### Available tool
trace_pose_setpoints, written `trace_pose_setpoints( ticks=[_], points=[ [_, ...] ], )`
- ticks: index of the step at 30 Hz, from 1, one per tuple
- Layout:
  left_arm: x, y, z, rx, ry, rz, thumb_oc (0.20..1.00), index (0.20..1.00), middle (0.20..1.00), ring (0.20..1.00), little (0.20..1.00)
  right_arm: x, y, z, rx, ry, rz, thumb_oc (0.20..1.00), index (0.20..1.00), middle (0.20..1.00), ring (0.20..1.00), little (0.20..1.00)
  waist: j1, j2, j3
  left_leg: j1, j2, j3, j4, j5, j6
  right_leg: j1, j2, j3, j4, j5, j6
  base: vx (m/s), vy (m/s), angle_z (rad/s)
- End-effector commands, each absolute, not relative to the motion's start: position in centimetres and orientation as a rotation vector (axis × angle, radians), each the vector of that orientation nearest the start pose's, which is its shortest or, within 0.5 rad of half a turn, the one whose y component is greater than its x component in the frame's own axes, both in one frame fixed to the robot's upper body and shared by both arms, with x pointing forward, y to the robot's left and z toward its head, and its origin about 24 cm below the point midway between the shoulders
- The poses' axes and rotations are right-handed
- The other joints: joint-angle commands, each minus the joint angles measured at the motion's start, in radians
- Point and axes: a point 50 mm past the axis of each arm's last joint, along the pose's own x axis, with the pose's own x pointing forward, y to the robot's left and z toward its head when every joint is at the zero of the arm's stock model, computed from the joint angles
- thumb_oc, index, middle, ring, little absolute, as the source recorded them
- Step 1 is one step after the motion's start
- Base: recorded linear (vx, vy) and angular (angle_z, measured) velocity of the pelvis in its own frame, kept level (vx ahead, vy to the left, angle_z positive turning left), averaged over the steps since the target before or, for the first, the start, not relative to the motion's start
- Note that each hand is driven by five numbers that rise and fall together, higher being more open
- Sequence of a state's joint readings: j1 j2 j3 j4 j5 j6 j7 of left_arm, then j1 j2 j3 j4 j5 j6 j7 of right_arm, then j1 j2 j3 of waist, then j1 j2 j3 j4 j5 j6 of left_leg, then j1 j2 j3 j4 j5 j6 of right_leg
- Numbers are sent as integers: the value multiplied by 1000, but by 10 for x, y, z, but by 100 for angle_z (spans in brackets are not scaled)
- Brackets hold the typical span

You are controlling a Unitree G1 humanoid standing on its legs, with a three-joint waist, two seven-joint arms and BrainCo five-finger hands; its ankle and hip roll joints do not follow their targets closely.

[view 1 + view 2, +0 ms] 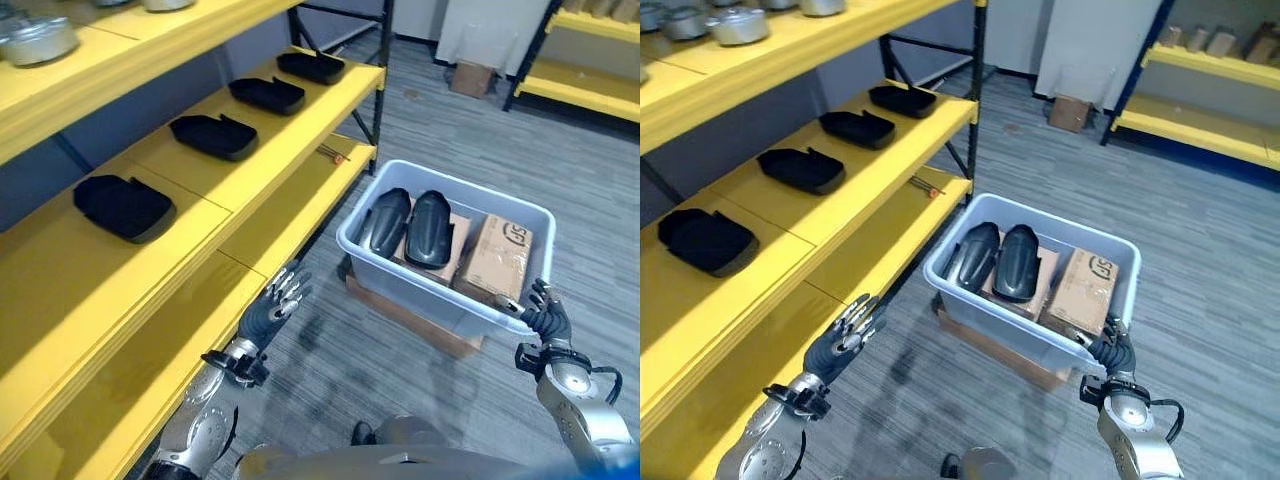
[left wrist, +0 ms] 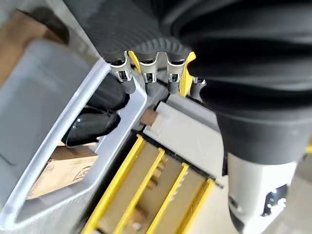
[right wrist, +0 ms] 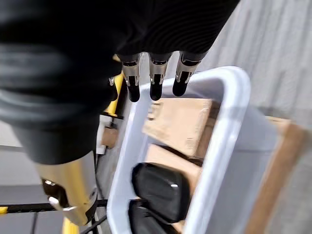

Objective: Move parts from the plastic box to the shelf.

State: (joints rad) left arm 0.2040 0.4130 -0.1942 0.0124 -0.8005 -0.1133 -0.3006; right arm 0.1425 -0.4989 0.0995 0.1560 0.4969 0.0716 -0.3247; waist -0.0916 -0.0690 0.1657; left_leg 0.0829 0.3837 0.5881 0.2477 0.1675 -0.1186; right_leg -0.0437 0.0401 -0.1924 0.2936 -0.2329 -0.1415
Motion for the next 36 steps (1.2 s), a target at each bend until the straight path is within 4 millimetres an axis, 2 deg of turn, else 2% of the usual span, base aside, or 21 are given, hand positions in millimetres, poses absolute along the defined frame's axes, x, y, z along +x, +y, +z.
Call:
trace_pose_setpoints(
  ticks=[1, 2, 3, 5, 7, 9, 10, 11, 15, 21, 26, 27, 29, 31, 33, 34, 35, 36],
  points=[
    [210, 191, 32, -358, 9, -282, 1000, 1000, 1000, 1000, 1000, 223, -258, 10, 19, 247, -300, 1000, 1000, 1000, 1000, 1000, 58, -4, 9, -69, -113, -147, 27, -171, 12, 91, -128, -88, -118, 99, 160, 161, 8, -62],
    [210, 191, 33, -367, 10, -270, 1000, 1000, 1000, 1000, 1000, 225, -255, 10, 27, 245, -293, 1000, 1000, 1000, 1000, 1000, 68, -4, 12, -79, -147, -188, 38, -196, 25, 94, -126, -65, -123, 104, 163, 99, 27, -76],
    [210, 193, 34, -380, 10, -260, 1000, 1000, 1000, 1000, 1000, 225, -252, 9, 32, 243, -285, 1000, 1000, 1000, 1000, 1000, 72, -1, 11, -84, -174, -190, 8, -199, 48, 87, -126, -53, -136, 127, 162, 110, 77, -110],
    [210, 194, 33, -398, 22, -260, 1000, 1000, 1000, 1000, 1000, 222, -249, 7, 46, 251, -288, 1000, 1000, 1000, 1000, 1000, 70, 7, 7, -74, -193, -201, -50, -197, 49, 85, -127, -37, -143, 132, 173, 101, 104, -117],
    [208, 193, 29, -372, 41, -261, 1000, 1000, 1000, 1000, 1000, 217, -244, 2, 77, 269, -287, 1000, 1000, 1000, 1000, 1000, 65, 25, 0, -62, -206, -229, -150, -156, 43, 81, -124, -17, -144, 132, 190, 174, 176, -31],
    [205, 194, 28, -302, 43, -253, 1000, 1000, 1000, 1000, 1000, 212, -242, -2, 100, 272, -308, 1000, 1000, 1000, 1000, 1000, 78, 36, 6, -81, -230, -323, -203, -118, 44, 82, -117, 25, -130, 126, 201, 211, 202, 0],
    [203, 197, 28, -241, 35, -243, 1000, 1000, 1000, 1000, 1000, 213, -242, -2, 104, 265, -312, 1000, 1000, 1000, 1000, 1000, 89, 41, 10, -85, -247, -375, -206, -122, 56, 81, -116, 46, -120, 123, 204, 169, 248, -18],
    [202, 198, 27, -211, 57, -271, 1000, 1000, 1000, 1000, 1000, 214, -240, 0, 100, 240, -311, 1000, 1000, 1000, 1000, 1000, 95, 47, 11, -76, -261, -387, -216, -130, 66, 75, -117, 50, -106, 114, 206, 115, 263, -54],
    [198, 200, 22, -217, 105, -318, 1000, 1000, 1000, 1000, 1000, 215, -232, 2, 123, 231, -270, 1000, 1000, 1000, 1000, 1000, 93, 61, 2, -44, -296, -376, -250, -143, 88, 68, -124, 49, -95, 114, 218, 71, 224, -80],
    [202, 202, 28, -182, 85, -339, 1000, 1000, 1000, 1000, 1000, 216, -221, -2, 161, 258, -210, 1000, 1000, 1000, 1000, 1000, 86, 59, -5, -19, -343, -353, -250, -182, 128, 63, -135, 66, -87, 143, 238, 45, 238, -25],
    [207, 197, 27, -180, 104, -373, 1000, 1000, 1000, 1000, 1000, 229, -213, 3, 165, 223, -200, 1000, 1000, 1000, 1000, 1000, 98, 50, -3, -2, -359, -332, -254, -196, 145, 62, -145, 41, -67, 162, 248, -11, 148, -14],
    [207, 195, 24, -267, 136, -387, 1000, 1000, 1000, 1000, 1000, 233, -211, 5, 166, 218, -213, 1000, 1000, 1000, 1000, 1000, 106, 46, -4, 7, -368, -326, -260, -200, 152, 64, -149, 21, -53, 174, 252, -23, 135, -17],
    [209, 189, 26, -268, 132, -423, 1000, 1000, 1000, 1000, 1000, 236, -207, 7, 137, 211, -230, 1000, 1000, 1000, 1000, 1000, 112, 47, 3, 27, -370, -309, -275, -202, 167, 22, -161, -19, 63, 216, 280, -26, 155, -18],
    [209, 183, 28, -255, 129, -463, 1000, 1000, 1000, 1000, 1000, 241, -205, 8, 144, 214, -232, 1000, 1000, 1000, 1000, 1000, 124, 48, 18, 49, -367, -283, -277, -208, 177, -28, -208, -75, 168, 258, 307, -14, 85, -33],
    [210, 181, 29, -241, 119, -451, 1000, 1000, 1000, 1000, 1000, 246, -203, 10, 153, 201, -228, 1000, 1000, 1000, 1000, 1000, 139, 45, 31, 72, -365, -256, -278, -219, 179, -54, -273, -136, 183, 309, 322, 23, 11, -52],
    [211, 181, 29, -247, 117, -445, 1000, 1000, 1000, 1000, 1000, 248, -201, 12, 154, 196, -223, 1000, 1000, 1000, 1000, 1000, 142, 40, 36, 92, -371, -258, -281, -238, 174, -51, -296, -142, 164, 312, 342, 16, -66, -49],
    [213, 181, 30, -250, 113, -440, 1000, 1000, 1000, 1000, 1000, 250, -200, 14, 160, 192, -222, 1000, 1000, 1000, 1000, 1000, 143, 35, 42, 91, -366, -243, -272, -235, 174, -48, -306, -157, 115, 344, 335, 39, -141, -53],
    [218, 178, 33, -248, 110, -447, 1000, 1000, 1000, 1000, 1000, 252, -198, 17, 167, 186, -220, 1000, 1000, 1000, 1000, 1000, 138, 24, 48, 99, -364, -242, -260, -250, 170, -40, -322, -151, 28, 380, 345, 5, -157, -49]
  ],
)
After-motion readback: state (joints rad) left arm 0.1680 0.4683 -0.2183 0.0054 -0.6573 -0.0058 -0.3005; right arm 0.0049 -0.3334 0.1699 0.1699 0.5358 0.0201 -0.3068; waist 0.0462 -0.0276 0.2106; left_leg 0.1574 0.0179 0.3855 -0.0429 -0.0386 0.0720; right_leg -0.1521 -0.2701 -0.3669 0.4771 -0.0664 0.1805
